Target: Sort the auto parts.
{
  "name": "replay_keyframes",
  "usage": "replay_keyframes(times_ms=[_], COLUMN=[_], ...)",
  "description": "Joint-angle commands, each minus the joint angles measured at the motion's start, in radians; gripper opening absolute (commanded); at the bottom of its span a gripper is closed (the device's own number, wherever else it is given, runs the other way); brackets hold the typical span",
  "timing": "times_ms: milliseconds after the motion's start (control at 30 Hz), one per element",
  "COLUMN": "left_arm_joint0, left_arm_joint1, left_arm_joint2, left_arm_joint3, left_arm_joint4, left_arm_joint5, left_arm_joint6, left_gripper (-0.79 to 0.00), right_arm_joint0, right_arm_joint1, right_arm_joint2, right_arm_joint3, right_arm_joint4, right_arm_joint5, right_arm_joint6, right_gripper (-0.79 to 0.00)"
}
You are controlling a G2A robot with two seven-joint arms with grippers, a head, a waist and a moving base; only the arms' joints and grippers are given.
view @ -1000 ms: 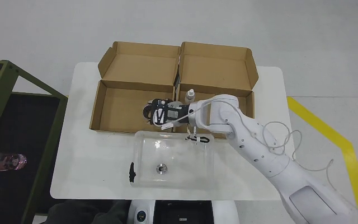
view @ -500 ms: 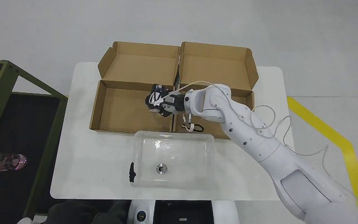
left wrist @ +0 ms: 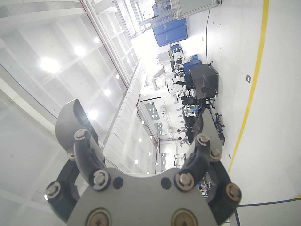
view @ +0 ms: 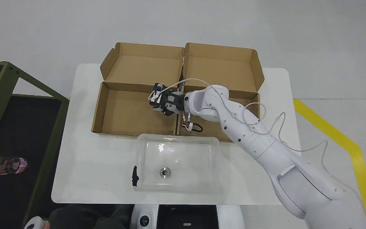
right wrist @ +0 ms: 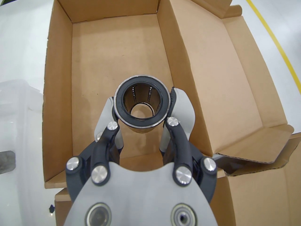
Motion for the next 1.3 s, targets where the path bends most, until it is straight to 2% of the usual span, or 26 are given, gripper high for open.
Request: replay_keyframes(times_ms=[0, 100, 233, 400, 467, 533, 600, 667, 867, 900, 1033, 1133, 1267], left_arm_joint0=[0.0, 0.0, 0.0, 0.0, 0.0, 0.0, 0.0, 0.0, 0.0, 0.0, 0.0, 0.0, 0.0], left_arm_joint1=[0.0, 0.0, 0.0, 0.0, 0.0, 0.0, 0.0, 0.0, 0.0, 0.0, 0.0, 0.0, 0.0], left_arm_joint2=[0.0, 0.0, 0.0, 0.0, 0.0, 0.0, 0.0, 0.0, 0.0, 0.0, 0.0, 0.0, 0.0], left_arm_joint3=[0.0, 0.0, 0.0, 0.0, 0.0, 0.0, 0.0, 0.0, 0.0, 0.0, 0.0, 0.0, 0.0], left_arm_joint4=[0.0, 0.0, 0.0, 0.0, 0.0, 0.0, 0.0, 0.0, 0.0, 0.0, 0.0, 0.0, 0.0], left_arm_joint5=[0.0, 0.0, 0.0, 0.0, 0.0, 0.0, 0.0, 0.0, 0.0, 0.0, 0.0, 0.0, 0.0], left_arm_joint6=[0.0, 0.0, 0.0, 0.0, 0.0, 0.0, 0.0, 0.0, 0.0, 0.0, 0.0, 0.0, 0.0], left_gripper=[0.0, 0.0, 0.0, 0.0, 0.0, 0.0, 0.0, 0.0, 0.0, 0.0, 0.0, 0.0, 0.0], right_arm_joint0=[0.004, 0.009, 0.013, 0.015, 0.015, 0.015, 0.015, 0.016, 0.023, 0.024, 0.019, 0.005, -0.032], right_arm_joint1=[-0.007, -0.017, -0.028, -0.042, -0.047, -0.051, -0.056, -0.059, -0.066, -0.066, -0.061, -0.052, -0.034], right_arm_joint2=[-0.005, -0.009, -0.012, -0.02, -0.022, -0.023, -0.022, -0.021, -0.009, -0.005, 0.014, 0.032, 0.063], right_arm_joint3=[0.014, 0.035, 0.061, 0.095, 0.105, 0.115, 0.121, 0.127, 0.118, 0.11, 0.059, 0.0, -0.099], right_arm_joint4=[-0.008, -0.024, -0.037, -0.063, -0.069, -0.076, -0.081, -0.086, -0.108, -0.111, -0.12, -0.127, -0.133], right_arm_joint5=[0.009, 0.025, 0.034, 0.038, 0.039, 0.04, 0.04, 0.04, 0.04, 0.039, 0.019, -0.005, -0.04], right_arm_joint6=[-0.001, -0.003, -0.003, -0.002, -0.004, -0.004, -0.005, -0.005, -0.009, -0.009, -0.013, -0.003, 0.02], right_gripper=[-0.785, -0.785, -0.696, -0.631, -0.576, -0.462, -0.403, -0.296, -0.2, -0.163, -0.154, -0.206, -0.2])
